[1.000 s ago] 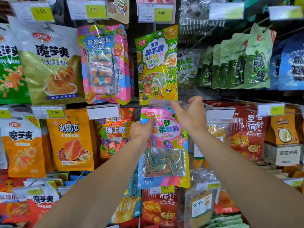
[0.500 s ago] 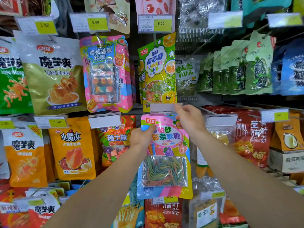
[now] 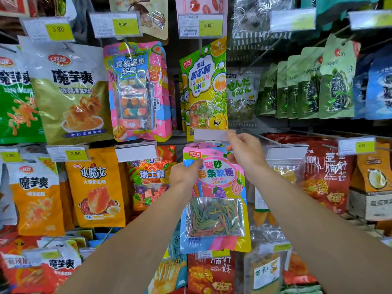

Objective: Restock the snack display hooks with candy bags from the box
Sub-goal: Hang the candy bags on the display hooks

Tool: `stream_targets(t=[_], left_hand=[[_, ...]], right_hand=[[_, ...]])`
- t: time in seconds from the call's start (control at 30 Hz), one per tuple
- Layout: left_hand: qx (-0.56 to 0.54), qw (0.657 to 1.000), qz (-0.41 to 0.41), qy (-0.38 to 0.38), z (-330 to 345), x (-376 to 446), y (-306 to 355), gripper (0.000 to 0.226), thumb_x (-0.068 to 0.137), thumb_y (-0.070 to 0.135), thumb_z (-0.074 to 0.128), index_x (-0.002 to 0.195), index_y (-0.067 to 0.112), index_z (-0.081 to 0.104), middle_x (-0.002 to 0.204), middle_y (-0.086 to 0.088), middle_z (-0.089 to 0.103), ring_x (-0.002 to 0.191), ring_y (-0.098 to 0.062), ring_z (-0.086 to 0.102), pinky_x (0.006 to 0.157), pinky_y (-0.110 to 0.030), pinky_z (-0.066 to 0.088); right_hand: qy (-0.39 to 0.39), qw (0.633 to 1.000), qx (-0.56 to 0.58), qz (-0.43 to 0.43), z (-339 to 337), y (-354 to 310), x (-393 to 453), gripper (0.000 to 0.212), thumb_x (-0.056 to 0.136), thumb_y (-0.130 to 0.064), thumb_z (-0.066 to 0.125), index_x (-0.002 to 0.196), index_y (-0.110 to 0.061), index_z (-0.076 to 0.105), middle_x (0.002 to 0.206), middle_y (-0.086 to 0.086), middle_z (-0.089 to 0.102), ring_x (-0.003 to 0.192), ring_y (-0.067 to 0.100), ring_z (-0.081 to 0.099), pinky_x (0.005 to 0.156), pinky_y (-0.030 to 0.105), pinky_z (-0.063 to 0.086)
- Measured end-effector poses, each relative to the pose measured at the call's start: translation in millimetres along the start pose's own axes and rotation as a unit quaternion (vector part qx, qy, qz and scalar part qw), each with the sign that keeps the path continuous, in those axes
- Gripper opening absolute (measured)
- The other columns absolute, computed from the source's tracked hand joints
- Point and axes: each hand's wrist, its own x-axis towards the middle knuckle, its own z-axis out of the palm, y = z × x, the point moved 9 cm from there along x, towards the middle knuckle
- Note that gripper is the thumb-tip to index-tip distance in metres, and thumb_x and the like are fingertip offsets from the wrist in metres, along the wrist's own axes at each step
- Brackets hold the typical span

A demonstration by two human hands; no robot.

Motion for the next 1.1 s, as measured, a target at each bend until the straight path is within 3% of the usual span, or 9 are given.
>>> stream_targets(t=[0.2, 0.33, 0.43, 0.57, 0.63, 0.7, 0.8, 0.93, 1.1], left_hand=[[0.016, 1.0, -0.019, -0.013, 3, 4, -14, 0.044, 0.083, 0.05, 0.07, 0.083, 0.006, 0.062, 0.082, -0.011, 0.062, 0.071, -0.025, 0.056, 0.059, -0.037, 0.044], [0.001, 0.999, -0.021, -0.025, 4, 6, -18, 0.047, 0.085, 0.05, 0.069, 0.092, 0.005, 0.059, 0.083, -0.008, 0.062, 0.077, -0.026, 0.057, 0.07, -0.035, 0.043], [0.025, 0.998, -0.018, -0.055, 7, 8, -19, 0.044, 0.088, 0.049, 0.066, 0.093, 0.01, 0.045, 0.078, -0.002, 0.047, 0.071, -0.019, 0.045, 0.077, -0.033, 0.034], [-0.007, 0.997, -0.018, -0.07, 6, 8, -22, 0.062, 0.087, 0.049, 0.067, 0.124, 0.001, 0.054, 0.114, -0.012, 0.055, 0.107, -0.03, 0.052, 0.087, -0.035, 0.037], [0.015, 0.997, -0.002, -0.07, 4, 6, -24, 0.038, 0.09, 0.048, 0.064, 0.086, 0.012, 0.056, 0.088, -0.004, 0.054, 0.086, -0.025, 0.053, 0.075, -0.033, 0.039], [0.059, 0.996, 0.03, -0.062, -1, -1, -23, 0.048, 0.092, 0.048, 0.061, 0.062, 0.017, 0.039, 0.065, -0.004, 0.041, 0.058, -0.016, 0.04, 0.056, -0.03, 0.031], [0.122, 0.987, 0.084, -0.061, -6, -3, -33, 0.046, 0.091, 0.047, 0.062, 0.072, 0.005, 0.061, 0.068, -0.012, 0.06, 0.058, -0.018, 0.053, 0.057, -0.033, 0.039], [0.216, 0.966, 0.125, -0.073, -9, -5, -61, 0.032, 0.086, 0.036, 0.071, 0.074, 0.007, 0.064, 0.066, -0.007, 0.065, 0.063, -0.013, 0.063, 0.06, -0.033, 0.044], [0.278, 0.95, 0.134, -0.04, -22, 4, -75, 0.027, 0.091, 0.027, 0.063, 0.069, 0.011, 0.062, 0.056, -0.004, 0.057, 0.056, -0.021, 0.054, 0.055, -0.03, 0.037]], right_hand=[[-0.029, 0.999, 0.033, 0.005, 0, 7, -7, 0.016, 0.094, -0.031, 0.06, 0.103, -0.018, 0.061, 0.095, -0.001, 0.068, 0.059, 0.013, 0.063, 0.069, 0.034, 0.055], [-0.07, 0.997, 0.028, 0.019, 9, 35, -19, 0.027, 0.088, -0.014, 0.063, 0.114, -0.018, 0.059, 0.099, -0.001, 0.07, 0.064, 0.012, 0.066, 0.069, 0.033, 0.055], [-0.062, 0.997, -0.009, 0.035, 6, 60, -28, 0.035, 0.086, -0.01, 0.065, 0.12, -0.017, 0.057, 0.107, -0.005, 0.066, 0.087, 0.016, 0.067, 0.074, 0.026, 0.054], [-0.045, 0.989, -0.141, -0.017, 4, 83, -42, 0.05, 0.082, -0.014, 0.072, 0.128, -0.019, 0.053, 0.132, 0.004, 0.048, 0.121, 0.019, 0.05, 0.094, 0.021, 0.041], [-0.075, 0.981, -0.177, -0.028, 12, 99, -52, 0.08, 0.076, -0.017, 0.078, 0.145, -0.022, 0.037, 0.144, 0.006, 0.031, 0.134, 0.02, 0.036, 0.106, 0.025, 0.031], [-0.112, 0.978, -0.177, -0.017, 21, 116, -59, 0.096, 0.076, -0.02, 0.08, 0.152, -0.027, 0.022, 0.151, 0.004, 0.017, 0.143, 0.017, 0.022, 0.11, 0.025, 0.024], [-0.164, 0.972, -0.169, 0.023, 30, 138, -66, 0.1, 0.08, -0.023, 0.079, 0.155, -0.034, 0.013, 0.161, 0.0, -0.002, 0.149, 0.02, 0.011, 0.113, 0.029, 0.024], [-0.124, 0.977, -0.174, -0.003, 30, 145, -69, 0.091, 0.079, -0.034, 0.079, 0.151, -0.034, 0.023, 0.148, 0.007, 0.036, 0.139, 0.023, 0.035, 0.108, 0.035, 0.035], [-0.144, 0.969, -0.198, 0.013, 41, 149, -74, 0.089, 0.082, -0.035, 0.074, 0.154, -0.036, 0.021, 0.148, 0.005, 0.034, 0.136, 0.025, 0.042, 0.11, 0.036, 0.038]])
